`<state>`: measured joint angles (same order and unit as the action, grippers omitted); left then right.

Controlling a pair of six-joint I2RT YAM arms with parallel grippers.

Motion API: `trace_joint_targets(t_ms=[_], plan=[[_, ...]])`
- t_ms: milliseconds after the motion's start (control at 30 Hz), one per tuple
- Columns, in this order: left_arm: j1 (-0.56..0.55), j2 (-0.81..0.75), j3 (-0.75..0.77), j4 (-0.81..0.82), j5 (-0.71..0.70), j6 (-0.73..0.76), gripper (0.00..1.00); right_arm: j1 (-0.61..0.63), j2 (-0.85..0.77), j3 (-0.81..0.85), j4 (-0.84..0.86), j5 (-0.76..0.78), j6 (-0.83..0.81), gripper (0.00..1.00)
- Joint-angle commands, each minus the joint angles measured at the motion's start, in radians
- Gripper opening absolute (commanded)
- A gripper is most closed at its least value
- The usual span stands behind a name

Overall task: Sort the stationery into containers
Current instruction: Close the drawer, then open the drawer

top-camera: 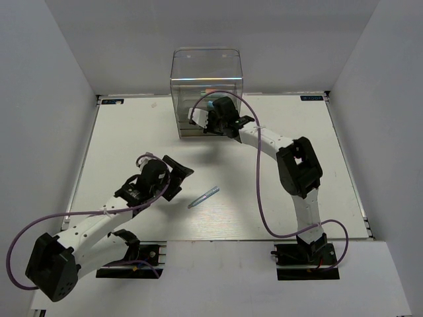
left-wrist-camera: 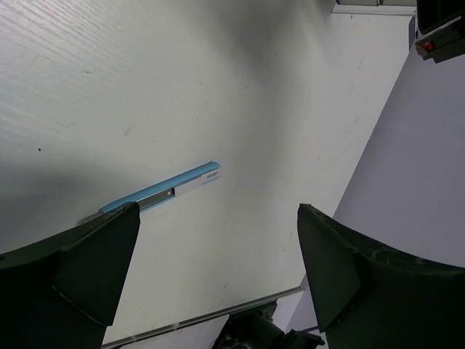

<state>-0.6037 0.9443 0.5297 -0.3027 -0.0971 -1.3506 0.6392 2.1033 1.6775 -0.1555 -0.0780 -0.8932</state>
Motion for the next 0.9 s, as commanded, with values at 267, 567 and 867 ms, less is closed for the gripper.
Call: trace_joint_targets(t_ms=[267, 567, 867], plan=[[0.004, 0.074, 0.009, 0.293, -0.148, 0.011, 0.91, -0.015, 0.004, -0.019, 0.134, 0.095, -0.004, 0.0], [0.004, 0.341, 0.027, 0.687, -0.207, 0.011, 0.72, -0.019, -0.316, -0.328, 0.04, -0.178, 0.131, 0.36], [0.013, 0.781, 0.145, 1.197, -0.187, -0.027, 0.38, -0.125, -0.525, -0.65, 0.074, -0.157, 0.307, 0.11]])
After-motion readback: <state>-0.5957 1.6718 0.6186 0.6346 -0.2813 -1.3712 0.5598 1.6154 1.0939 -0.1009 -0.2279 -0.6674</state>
